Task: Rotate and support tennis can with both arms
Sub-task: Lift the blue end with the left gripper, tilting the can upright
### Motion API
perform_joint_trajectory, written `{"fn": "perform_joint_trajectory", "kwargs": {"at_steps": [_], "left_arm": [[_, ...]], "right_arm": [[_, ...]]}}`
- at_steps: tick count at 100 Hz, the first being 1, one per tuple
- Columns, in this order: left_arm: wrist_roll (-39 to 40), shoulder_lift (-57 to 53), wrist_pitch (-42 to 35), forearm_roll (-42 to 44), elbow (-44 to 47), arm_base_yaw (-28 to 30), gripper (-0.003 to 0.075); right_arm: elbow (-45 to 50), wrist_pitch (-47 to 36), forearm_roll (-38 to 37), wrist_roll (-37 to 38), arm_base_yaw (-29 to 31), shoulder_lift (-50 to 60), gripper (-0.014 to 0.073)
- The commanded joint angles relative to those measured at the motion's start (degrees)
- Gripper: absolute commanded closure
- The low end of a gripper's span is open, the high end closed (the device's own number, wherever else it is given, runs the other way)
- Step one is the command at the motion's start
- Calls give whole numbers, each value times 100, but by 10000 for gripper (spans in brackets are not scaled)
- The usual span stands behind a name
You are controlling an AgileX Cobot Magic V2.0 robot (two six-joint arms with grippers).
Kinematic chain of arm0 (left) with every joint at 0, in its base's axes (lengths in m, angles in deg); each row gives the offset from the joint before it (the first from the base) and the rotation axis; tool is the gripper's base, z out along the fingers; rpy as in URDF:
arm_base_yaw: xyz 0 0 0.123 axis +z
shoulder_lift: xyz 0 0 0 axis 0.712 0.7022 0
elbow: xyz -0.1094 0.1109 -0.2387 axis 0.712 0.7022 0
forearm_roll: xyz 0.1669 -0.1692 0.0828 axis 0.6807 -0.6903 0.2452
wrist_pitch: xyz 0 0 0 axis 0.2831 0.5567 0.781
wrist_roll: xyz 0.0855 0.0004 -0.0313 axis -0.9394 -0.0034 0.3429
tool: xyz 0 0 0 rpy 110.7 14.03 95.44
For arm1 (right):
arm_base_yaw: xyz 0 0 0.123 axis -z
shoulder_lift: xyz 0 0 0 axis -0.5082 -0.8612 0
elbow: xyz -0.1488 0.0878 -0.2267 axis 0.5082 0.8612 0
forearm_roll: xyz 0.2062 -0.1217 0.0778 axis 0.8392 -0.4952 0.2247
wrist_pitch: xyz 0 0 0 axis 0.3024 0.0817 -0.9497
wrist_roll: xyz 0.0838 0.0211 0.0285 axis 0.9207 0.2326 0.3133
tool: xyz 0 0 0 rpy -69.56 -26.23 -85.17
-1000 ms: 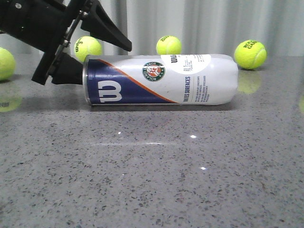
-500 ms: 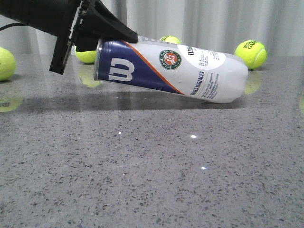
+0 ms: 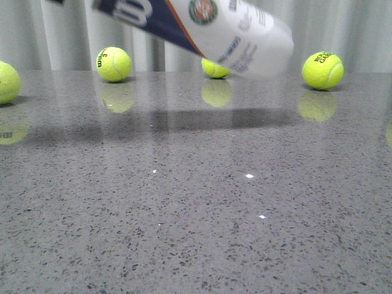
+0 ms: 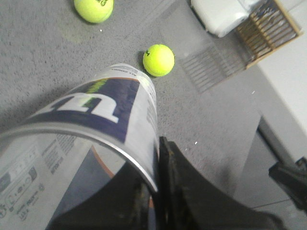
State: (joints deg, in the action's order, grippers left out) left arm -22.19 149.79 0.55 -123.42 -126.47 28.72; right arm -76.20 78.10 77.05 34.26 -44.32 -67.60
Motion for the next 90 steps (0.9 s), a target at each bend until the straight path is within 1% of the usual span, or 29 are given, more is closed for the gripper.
{"fn": "perform_joint_trajectory", "kwargs": {"at_steps": [1,14,27,40,52,66,90], "left_arm": [[657,-422,110,679,-588,-73,741],[1473,-547,391,1991,-1295,-198,741],[2021,-559,777,3184,-1883,-439,741],[2520,-559,1002,4333,-2145,-775,741],[2923,-537,1270,5145,-2166,-1062,741],[3217,-524,1607,5564,-2166,-1269,741],[3246,-449,1607,5580,-2166,-1411,741]], "right_arm": [[-135,-413,-52,-6,29,-53,650],[-135,-409,-52,-6,29,-53,650],[-135,-409,-52,-6,29,-53,650],[-135,-409,-52,-6,29,-53,650],[-135,-409,-52,-6,29,-53,650],[-135,-409,-52,-6,29,-53,650],[-135,-409,-52,-6,29,-53,650]]}}
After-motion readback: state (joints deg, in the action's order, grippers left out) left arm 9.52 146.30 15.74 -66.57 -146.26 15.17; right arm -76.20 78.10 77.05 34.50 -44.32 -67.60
